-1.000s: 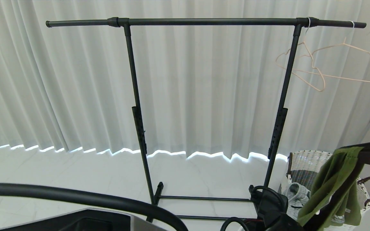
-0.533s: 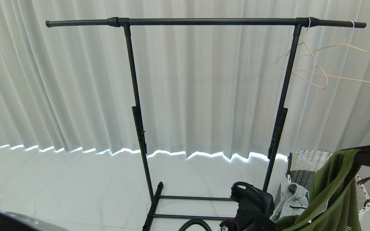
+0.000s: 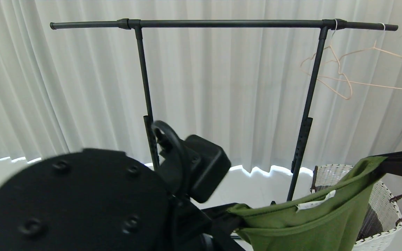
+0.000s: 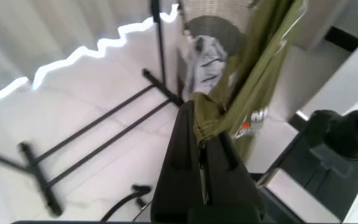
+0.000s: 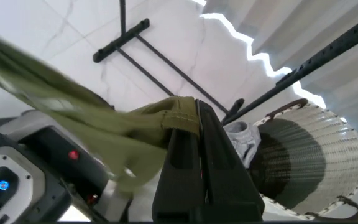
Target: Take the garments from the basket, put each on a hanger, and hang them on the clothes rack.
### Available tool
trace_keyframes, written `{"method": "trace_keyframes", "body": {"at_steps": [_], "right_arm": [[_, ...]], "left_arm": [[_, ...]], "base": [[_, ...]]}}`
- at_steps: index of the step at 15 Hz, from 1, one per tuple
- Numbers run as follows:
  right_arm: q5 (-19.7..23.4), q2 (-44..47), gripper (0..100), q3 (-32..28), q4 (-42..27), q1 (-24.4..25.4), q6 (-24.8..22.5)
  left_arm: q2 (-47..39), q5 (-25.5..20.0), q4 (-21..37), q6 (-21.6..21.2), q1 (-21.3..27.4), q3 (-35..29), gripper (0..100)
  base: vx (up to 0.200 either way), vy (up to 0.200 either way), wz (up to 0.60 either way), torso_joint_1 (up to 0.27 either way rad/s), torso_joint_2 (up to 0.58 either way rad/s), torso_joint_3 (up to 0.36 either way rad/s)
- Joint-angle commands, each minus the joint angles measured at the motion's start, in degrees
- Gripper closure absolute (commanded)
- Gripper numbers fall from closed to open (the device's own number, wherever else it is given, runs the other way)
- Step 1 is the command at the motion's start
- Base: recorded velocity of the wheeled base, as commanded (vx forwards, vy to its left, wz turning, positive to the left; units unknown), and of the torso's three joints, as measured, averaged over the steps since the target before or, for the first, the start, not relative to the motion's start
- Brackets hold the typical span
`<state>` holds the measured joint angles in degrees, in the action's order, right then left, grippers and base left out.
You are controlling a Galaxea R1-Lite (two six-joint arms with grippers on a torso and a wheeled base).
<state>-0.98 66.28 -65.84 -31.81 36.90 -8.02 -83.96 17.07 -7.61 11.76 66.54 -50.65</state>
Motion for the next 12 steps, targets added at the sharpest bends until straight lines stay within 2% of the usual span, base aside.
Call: {"method": "trace_keyframes", "body": {"at_steps": [1,4,6,8,9,11,12], "right_arm": [[-0.1,0.3,100,1.6,0.5,0.0,-2.3],[-0.3,-1.9,100,10.4,12.1,0.1,-4.5],[-0.3,-1.2,100,11.0,17.4,0.2,-4.5],[-0.2,1.6,100,6.6,20.5,0.2,-4.3],[-0.2,2.5,100,4.1,20.4,0.2,-4.1],[-0.2,5.5,100,-2.4,20.1,0.2,-4.0],[-0.2,7.2,100,-6.0,19.8,0.2,-3.7]], "left_arm": [[7.8,1.6,6.1,-0.3,-4.1,-2.0,100],[9.0,8.2,12.9,-0.3,-5.2,-2.8,100],[8.5,10.4,14.6,-0.8,-5.4,-7.0,100],[8.3,11.9,22.2,-3.2,-8.3,-16.1,100],[8.4,12.2,22.5,-5.3,-9.3,-18.3,100],[8.7,11.8,22.5,-13.8,-13.1,-22.1,100],[8.5,11.1,22.5,-16.2,-14.5,-23.8,100]], "base": [[0.0,0.0,0.0,0.0,0.0,0.0],[0.0,0.0,0.0,0.0,0.0,0.0],[0.0,0.0,0.0,0.0,0.0,0.0],[0.0,0.0,0.0,0.0,0.0,0.0],[0.0,0.0,0.0,0.0,0.0,0.0],[0.0,0.0,0.0,0.0,0.0,0.0],[0.0,0.0,0.0,0.0,0.0,0.0]]}}
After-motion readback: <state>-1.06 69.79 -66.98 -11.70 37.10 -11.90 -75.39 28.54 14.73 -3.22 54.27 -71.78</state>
